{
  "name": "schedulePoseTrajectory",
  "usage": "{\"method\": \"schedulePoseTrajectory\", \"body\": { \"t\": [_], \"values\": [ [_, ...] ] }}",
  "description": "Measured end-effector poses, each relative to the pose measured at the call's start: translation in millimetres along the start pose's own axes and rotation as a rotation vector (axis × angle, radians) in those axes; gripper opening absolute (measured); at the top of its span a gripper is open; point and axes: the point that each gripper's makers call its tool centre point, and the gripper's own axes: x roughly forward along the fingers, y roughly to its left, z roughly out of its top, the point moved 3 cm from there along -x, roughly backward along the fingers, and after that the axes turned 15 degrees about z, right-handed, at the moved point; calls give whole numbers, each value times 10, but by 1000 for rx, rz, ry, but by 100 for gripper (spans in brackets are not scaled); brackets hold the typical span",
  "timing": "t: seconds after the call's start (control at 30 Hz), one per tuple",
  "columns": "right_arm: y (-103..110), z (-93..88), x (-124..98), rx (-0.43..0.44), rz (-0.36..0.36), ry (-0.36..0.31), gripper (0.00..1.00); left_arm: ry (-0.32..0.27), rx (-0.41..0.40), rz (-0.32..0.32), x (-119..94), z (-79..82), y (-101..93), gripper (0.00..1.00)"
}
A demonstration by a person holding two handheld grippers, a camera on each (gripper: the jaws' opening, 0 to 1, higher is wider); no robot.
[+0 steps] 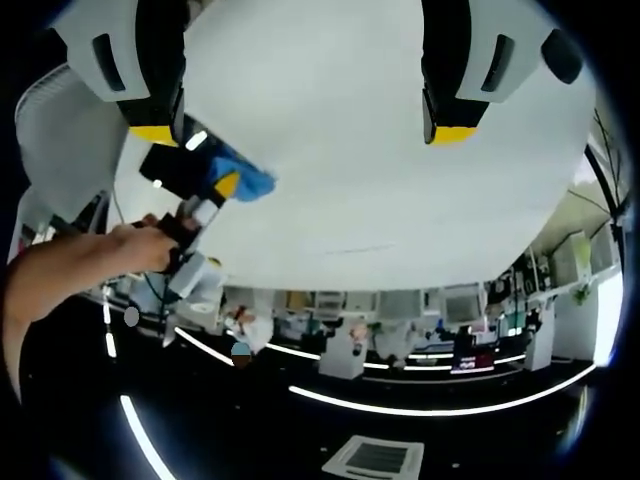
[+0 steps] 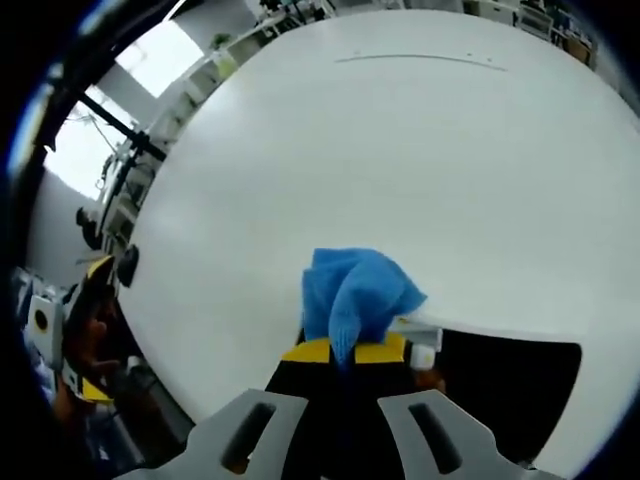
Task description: Wipe the mirror surface with the cleaning cloth until all visible marks leave the cleaned area.
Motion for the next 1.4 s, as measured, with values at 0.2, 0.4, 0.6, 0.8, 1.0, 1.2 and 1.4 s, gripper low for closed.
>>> {"method": "schedulePoseTrajectory", "body": {
  "t": [0.2, 0.4, 0.6, 0.8, 1.0, 1.2, 1.4],
  "values": [
    [-106, -5, -63, 10, -5, -5, 0, -1, 5, -5, 21, 31, -5, 100],
    [-189, -26, -138, 17, -17, -11, 0, -4, 7, -8, 40, 67, -17, 100],
    [-239, -31, -169, 19, -14, -15, 0, -2, 8, -10, 45, 42, -23, 100],
    [-247, -21, -154, 3, -21, -14, 0, -4, 1, -6, 26, 35, -28, 100],
    [-236, -28, -143, -24, -33, -18, 0, -3, 2, -2, 9, 25, -21, 100],
    [-216, -72, -169, -29, -40, -10, 0, -7, 2, -2, -6, 31, -30, 100],
    [-170, -151, -189, -44, -59, -7, 0, -7, 1, -3, -10, 28, -45, 100]
  ]
}}
